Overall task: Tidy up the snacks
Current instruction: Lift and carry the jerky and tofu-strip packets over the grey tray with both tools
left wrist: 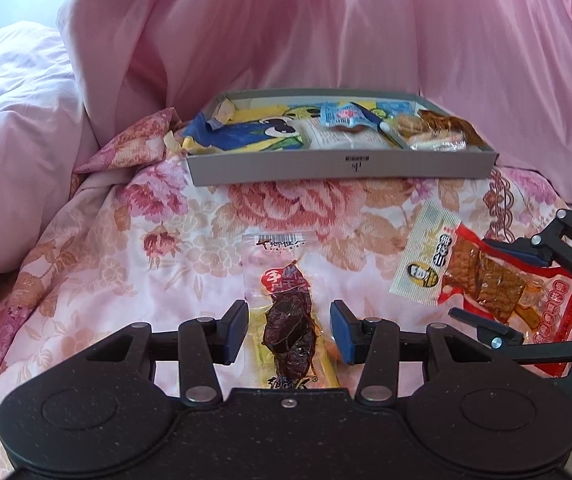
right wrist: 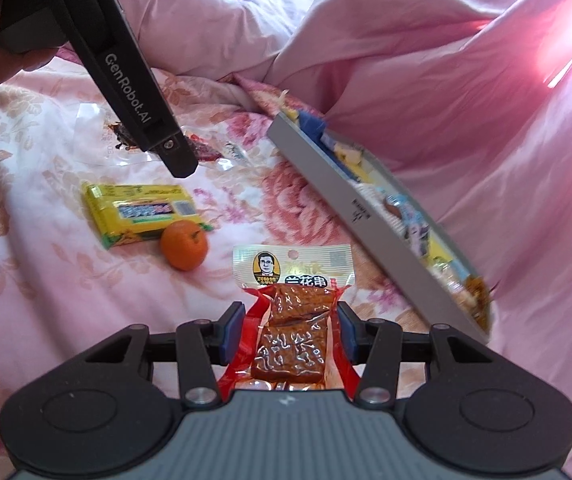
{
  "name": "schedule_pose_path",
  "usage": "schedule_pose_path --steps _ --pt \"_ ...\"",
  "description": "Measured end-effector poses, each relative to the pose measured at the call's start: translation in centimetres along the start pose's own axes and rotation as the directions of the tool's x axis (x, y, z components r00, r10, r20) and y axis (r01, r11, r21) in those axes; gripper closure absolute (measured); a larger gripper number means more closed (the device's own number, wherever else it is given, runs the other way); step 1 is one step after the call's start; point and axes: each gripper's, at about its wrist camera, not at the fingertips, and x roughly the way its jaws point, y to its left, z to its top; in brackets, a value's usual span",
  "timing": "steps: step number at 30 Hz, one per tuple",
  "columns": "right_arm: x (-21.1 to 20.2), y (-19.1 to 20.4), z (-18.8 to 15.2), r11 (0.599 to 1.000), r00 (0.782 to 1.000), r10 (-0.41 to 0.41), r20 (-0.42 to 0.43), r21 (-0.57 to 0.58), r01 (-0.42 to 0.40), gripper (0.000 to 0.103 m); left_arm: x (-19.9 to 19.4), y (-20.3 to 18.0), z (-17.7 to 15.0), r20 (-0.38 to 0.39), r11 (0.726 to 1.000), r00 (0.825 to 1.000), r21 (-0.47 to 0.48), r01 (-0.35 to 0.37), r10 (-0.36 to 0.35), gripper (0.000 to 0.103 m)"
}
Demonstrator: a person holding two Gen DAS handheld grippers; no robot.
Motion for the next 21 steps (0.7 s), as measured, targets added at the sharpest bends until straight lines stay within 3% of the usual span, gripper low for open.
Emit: schedule_pose_path --steps 10,21 --pt "0.1 -2.6 1.0 0.992 0.988 -0.126 0.085 0.007 0.126 0.051 0.8 -0.8 2.9 0.067 0.998 0.998 -0.060 -0.012 0.016 0.056" --pt "1.8 -7.6 2.7 0.962 0.948 -0.269 0.172 0.083 0.258 0.050 4.0 -2.9 9.9 0.154 0.996 0.988 -0.090 0.014 0.000 0.056"
